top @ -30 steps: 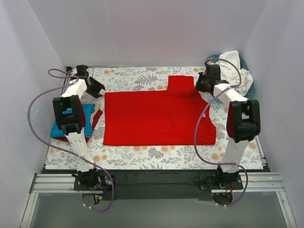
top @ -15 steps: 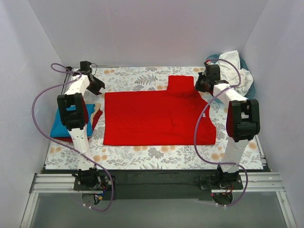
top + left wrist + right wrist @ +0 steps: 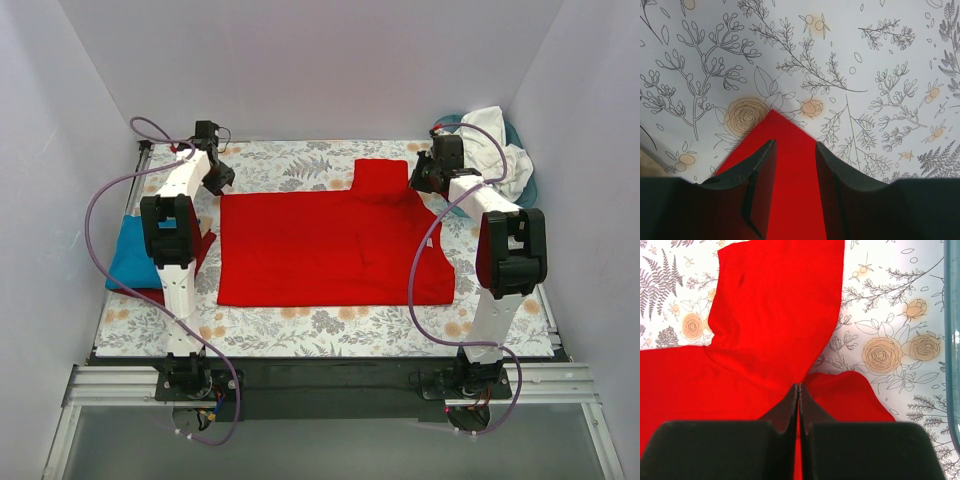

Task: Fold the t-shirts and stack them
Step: Fold the tshirt

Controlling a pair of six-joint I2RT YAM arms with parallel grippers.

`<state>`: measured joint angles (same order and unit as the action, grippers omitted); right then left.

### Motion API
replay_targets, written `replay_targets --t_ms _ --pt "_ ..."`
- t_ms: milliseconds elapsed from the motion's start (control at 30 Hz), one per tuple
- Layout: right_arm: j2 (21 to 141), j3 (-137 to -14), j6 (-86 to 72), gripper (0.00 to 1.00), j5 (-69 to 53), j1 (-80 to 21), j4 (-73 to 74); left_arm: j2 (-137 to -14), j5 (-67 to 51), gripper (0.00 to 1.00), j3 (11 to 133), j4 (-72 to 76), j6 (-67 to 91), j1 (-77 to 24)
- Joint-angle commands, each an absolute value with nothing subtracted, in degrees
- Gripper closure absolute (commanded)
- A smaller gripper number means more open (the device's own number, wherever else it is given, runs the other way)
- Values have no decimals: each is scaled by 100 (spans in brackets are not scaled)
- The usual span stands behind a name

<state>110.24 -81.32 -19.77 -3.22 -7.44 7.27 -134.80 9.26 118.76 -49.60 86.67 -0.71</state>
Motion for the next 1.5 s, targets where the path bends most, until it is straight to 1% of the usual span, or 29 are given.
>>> replay_targets --t_ms 0,267,367,467,500,533,633,700,800,1133,1267,1300,1367,1467 --pt "11057 -8279 -2021 99 -422 -677 466 -13588 1475 65 12190 -5238 8771 -193" --pt "11074 -8227 -2048 99 -527 -633 404 -13983 1591 66 12419 -5361 8859 -272" --pt "11074 -8200 -2057 99 -554 -615 387 -14062 1722 67 12384 -5467 8973 -281" --pt "11074 -8183 -2057 99 -580 -598 378 -14045 1793 71 12296 -5449 9000 -281" --pt "11066 -8174 -2065 99 -597 -598 369 -14045 1784 74 12244 -5406 8974 -299" --pt "11074 -8174 -2065 99 -606 -589 360 -14036 1775 74 12226 -5388 8956 -299" --pt "11092 -8165 -2083 99 -659 -563 352 -14054 1846 80 12138 -5388 8956 -343" --pt "11092 -8156 -2083 99 -685 -554 352 -14062 1828 89 12085 -5379 8965 -343" --pt "11083 -8139 -2101 99 -712 -545 343 -14036 1776 100 12015 -5344 8965 -352" --pt "11004 -8139 -2101 99 -729 -519 316 -13439 1617 100 11848 -5019 8886 -352" --pt "10978 -8156 -2100 99 -765 -510 316 -13254 1984 100 11961 -5053 8903 -360" --pt "10978 -8156 -2092 99 -765 -510 299 -13254 2108 97 12049 -5176 8895 -360" --pt "10969 -8148 -2101 99 -782 -501 308 -13368 2398 86 12339 -5343 8825 -404" --pt "10977 -8147 -2136 99 -800 -510 281 -13622 2636 75 12656 -5651 8675 -475"
